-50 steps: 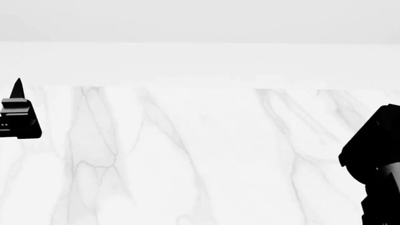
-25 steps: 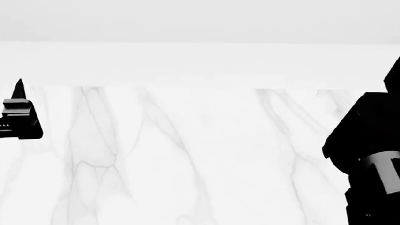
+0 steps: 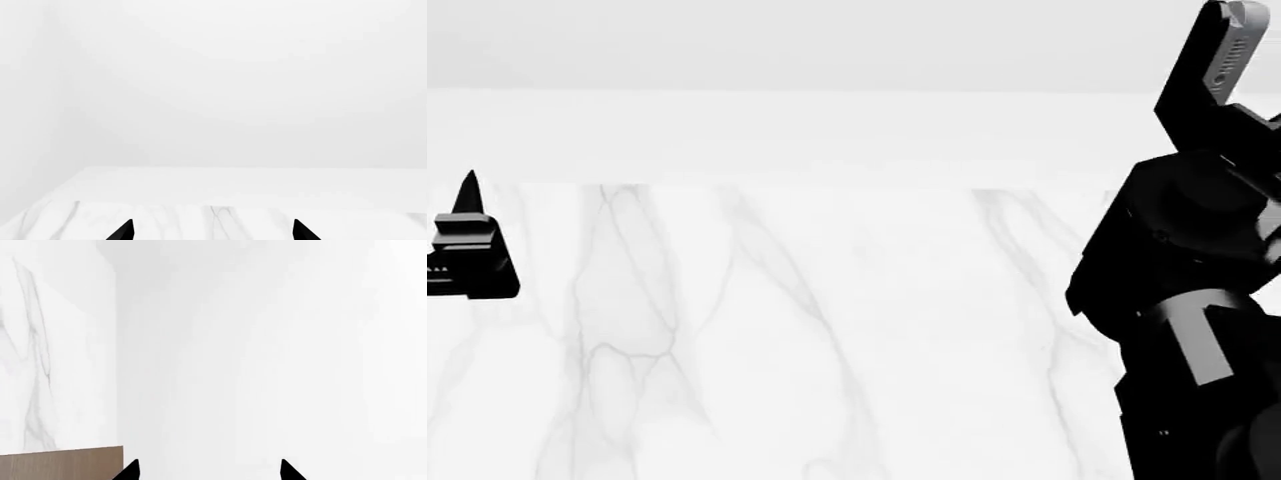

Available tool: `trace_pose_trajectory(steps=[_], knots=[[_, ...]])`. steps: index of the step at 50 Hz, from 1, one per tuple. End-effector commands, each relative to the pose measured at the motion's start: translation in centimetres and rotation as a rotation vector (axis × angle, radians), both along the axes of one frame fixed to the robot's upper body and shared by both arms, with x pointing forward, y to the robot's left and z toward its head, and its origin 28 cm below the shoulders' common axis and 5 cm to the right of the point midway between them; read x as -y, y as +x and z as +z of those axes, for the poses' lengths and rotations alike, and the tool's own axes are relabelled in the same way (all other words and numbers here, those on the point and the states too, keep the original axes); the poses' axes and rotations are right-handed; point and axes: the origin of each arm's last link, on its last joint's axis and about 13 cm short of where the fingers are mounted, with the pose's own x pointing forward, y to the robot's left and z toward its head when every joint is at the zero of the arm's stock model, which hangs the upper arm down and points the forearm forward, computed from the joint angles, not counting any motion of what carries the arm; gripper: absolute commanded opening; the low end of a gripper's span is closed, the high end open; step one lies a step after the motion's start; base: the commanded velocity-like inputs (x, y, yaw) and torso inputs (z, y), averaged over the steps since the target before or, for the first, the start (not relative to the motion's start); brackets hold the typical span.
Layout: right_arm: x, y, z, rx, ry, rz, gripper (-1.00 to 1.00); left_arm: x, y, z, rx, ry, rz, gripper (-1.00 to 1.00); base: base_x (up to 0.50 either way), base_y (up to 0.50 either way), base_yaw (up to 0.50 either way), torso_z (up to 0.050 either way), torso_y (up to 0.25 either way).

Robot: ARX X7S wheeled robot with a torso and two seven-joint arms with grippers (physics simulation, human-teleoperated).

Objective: Pick up the book on the left and place it on top of the shelf.

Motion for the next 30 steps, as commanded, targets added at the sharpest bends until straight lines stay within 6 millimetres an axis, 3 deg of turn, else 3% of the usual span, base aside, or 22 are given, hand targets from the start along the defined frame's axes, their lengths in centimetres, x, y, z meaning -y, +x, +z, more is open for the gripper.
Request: trace_pose_trajectory(steps=[1,6,7,11,15,16,19,26,30], knots=[[-1.6,1.2,-0.4,0.075,0.186,0.167,1.00,-0.1,0.0,-0.3,-0.002,-0.006,0.000,1.00,0.00,0.00,0.00,0.000,0.000],[-2.7,2.4,-1.5,0.260,0.526,0.332,1.00,0.0,0.1,-0.4,-0.006,-0.004,-0.001,1.00,0.00,0.00,0.00,0.000,0.000],[-2.7,2.4,-1.5,0.260,0.526,0.332,1.00,0.0,0.1,-0.4,-0.006,-0.004,-0.001,1.00,0.00,0.00,0.00,0.000,0.000],[-3.6,3.0,-2.7,0.388,0.924,0.484,1.00,0.1,0.2,-0.5,-0.006,-0.004,-0.003,1.00,0.00,0.00,0.00,0.000,0.000],[-3.8,2.8,-4.3,0.408,1.035,0.542,1.00,0.2,0.3,-0.4,-0.005,-0.001,-0.004,1.00,0.00,0.00,0.00,0.000,0.000],[-3.4,2.0,-5.8,0.421,1.059,0.526,1.00,0.2,0.3,-0.4,-0.006,0.000,-0.005,1.00,0.00,0.00,0.00,0.000,0.000],[-4.6,0.2,-5.1,0.473,1.125,0.658,1.00,0.2,0.2,-0.5,-0.004,-0.003,-0.004,1.00,0.00,0.00,0.00,0.000,0.000],[-5.8,-4.1,-6.6,0.511,1.227,0.775,1.00,0.2,0.3,-0.6,-0.007,-0.005,-0.004,1.00,0.00,0.00,0.00,0.000,0.000],[-6.3,-5.5,-6.7,0.519,1.250,0.819,1.00,0.2,0.3,-0.6,-0.007,-0.005,-0.004,1.00,0.00,0.00,0.00,0.000,0.000]])
